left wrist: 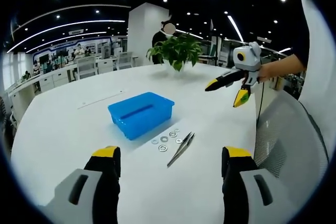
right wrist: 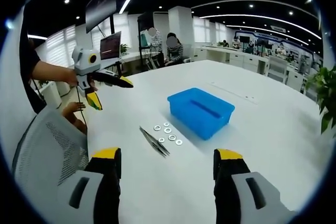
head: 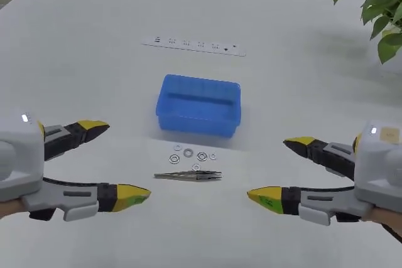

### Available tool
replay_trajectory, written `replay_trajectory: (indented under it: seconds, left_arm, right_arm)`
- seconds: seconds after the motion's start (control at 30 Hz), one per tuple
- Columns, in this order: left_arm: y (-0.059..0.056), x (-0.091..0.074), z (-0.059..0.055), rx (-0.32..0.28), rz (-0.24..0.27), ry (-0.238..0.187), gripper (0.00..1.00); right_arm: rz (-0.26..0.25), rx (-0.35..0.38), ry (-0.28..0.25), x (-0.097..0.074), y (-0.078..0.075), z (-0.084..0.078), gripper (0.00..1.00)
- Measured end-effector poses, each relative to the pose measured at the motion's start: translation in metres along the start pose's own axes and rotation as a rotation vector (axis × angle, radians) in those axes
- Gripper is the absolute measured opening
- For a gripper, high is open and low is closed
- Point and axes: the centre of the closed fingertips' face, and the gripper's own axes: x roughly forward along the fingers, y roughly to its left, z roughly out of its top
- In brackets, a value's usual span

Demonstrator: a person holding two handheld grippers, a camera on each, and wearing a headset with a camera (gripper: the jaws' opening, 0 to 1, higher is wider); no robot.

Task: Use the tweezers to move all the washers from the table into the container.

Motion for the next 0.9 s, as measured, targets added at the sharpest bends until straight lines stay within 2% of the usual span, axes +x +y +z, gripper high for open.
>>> replay_trajectory:
  seconds: [0.1,0.17,0.27,0.4,0.43,0.5,0.67,0.73,0.77,0.83,0.9]
  left_arm:
    - [-0.001,0.01,-0.009,0.019,-0.027,0.047,0.82]
    - [-0.002,0.016,-0.011,0.054,-0.037,0.065,0.73]
    - [-0.004,0.024,-0.016,0.055,-0.049,0.089,0.71]
    - [-0.003,0.035,-0.024,0.052,-0.04,0.124,0.67]
    - [-0.003,0.038,-0.028,0.053,-0.042,0.144,0.66]
    - [-0.005,0.043,-0.031,0.059,-0.055,0.157,0.63]
    - [-0.011,0.057,-0.048,0.085,-0.1,0.239,0.57]
    - [-0.011,0.061,-0.052,0.098,-0.102,0.257,0.56]
    - [-0.01,0.063,-0.052,0.1,-0.102,0.262,0.55]
    - [-0.011,0.068,-0.054,0.097,-0.115,0.276,0.53]
    - [-0.012,0.072,-0.057,0.108,-0.126,0.304,0.5]
  right_arm:
    - [0.018,-0.01,0.009,0.011,0.0,0.0,0.62]
    - [0.043,-0.021,0.027,0.019,0.003,-0.001,0.61]
    - [0.068,-0.087,0.061,0.03,0.007,-0.003,0.52]
    - [0.107,-0.095,0.093,0.049,0.013,-0.007,0.49]
    - [0.115,-0.112,0.112,0.055,0.014,-0.009,0.46]
    - [0.134,-0.142,0.144,0.063,0.017,-0.014,0.43]
    - [0.22,-0.222,0.25,0.09,0.029,-0.031,0.35]
    - [0.22,-0.26,0.294,0.096,0.03,-0.037,0.35]
    - [0.218,-0.305,0.327,0.1,0.029,-0.042,0.34]
    - [0.249,-0.348,0.361,0.103,0.034,-0.048,0.33]
    - [0.251,-0.38,0.386,0.107,0.035,-0.052,0.32]
